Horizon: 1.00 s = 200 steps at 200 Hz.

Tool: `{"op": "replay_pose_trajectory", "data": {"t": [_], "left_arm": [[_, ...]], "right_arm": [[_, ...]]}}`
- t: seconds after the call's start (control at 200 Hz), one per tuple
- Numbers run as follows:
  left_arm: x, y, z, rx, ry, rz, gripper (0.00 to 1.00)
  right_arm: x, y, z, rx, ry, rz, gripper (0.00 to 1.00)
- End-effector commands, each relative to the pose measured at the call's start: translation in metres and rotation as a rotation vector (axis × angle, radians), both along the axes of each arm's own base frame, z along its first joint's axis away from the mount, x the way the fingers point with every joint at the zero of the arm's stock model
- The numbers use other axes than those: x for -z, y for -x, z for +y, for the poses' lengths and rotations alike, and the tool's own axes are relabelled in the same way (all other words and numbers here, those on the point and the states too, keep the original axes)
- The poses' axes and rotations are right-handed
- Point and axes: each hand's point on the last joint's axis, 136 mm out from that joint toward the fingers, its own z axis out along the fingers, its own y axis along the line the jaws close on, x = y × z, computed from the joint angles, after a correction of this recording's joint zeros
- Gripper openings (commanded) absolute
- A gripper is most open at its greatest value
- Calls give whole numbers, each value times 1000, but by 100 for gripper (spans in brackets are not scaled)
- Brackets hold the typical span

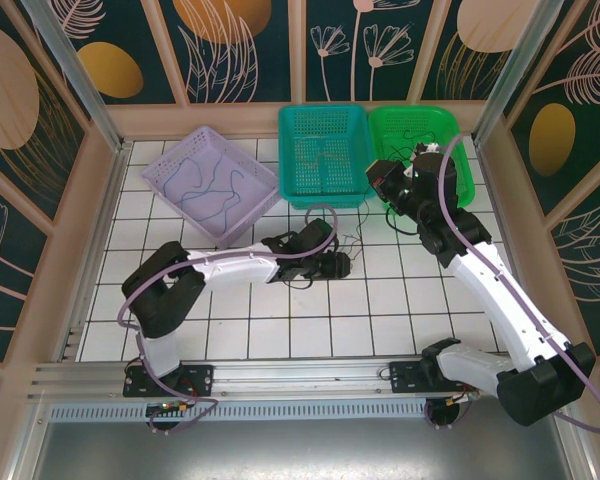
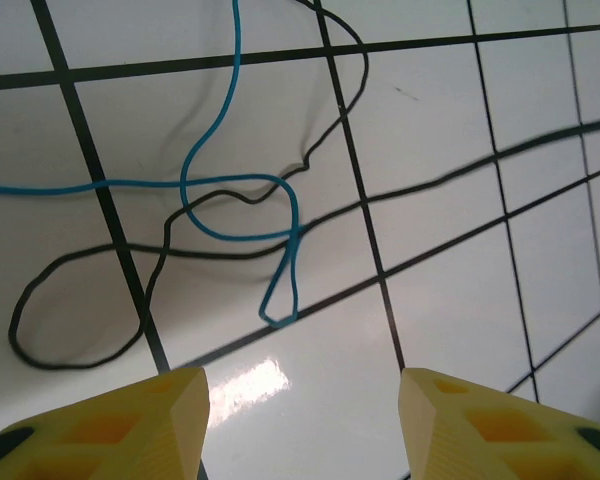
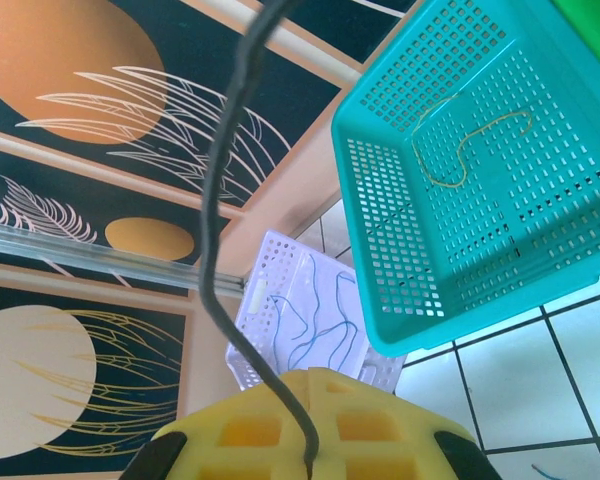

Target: Untangle the cables

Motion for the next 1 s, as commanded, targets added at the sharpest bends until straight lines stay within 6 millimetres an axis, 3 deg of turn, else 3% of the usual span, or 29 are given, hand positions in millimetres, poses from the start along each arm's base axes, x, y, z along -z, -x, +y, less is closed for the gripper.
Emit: {"op": "replay_pose_trajectory", "data": {"t": [0.0,0.29,0.425,0.52,0.641,0.866,0.996], "left_arm": [[0,-11,-14,8,-7,-65,52],[17,-31,-14,-39,-84,-111,42],[27,-41,-7,-65,-152,-146,32],[34,-43,-4,-72,-180,-153,19],[39,-42,8,-94,-225,-157,0],[37,-30,32,-93,-238,-139,0],[41,-21,51,-103,-244,-100,0]], "right_arm": [[-6,2,-4,11,-22,-10,0],[-9,6,-6,7,-32,-4,0],[-12,7,-11,19,-33,-8,0],[-17,6,-16,38,-28,-20,0],[-35,2,-27,70,-2,-69,0],[-80,-6,-56,139,86,-188,0],[-124,-11,-76,197,153,-306,0]]}}
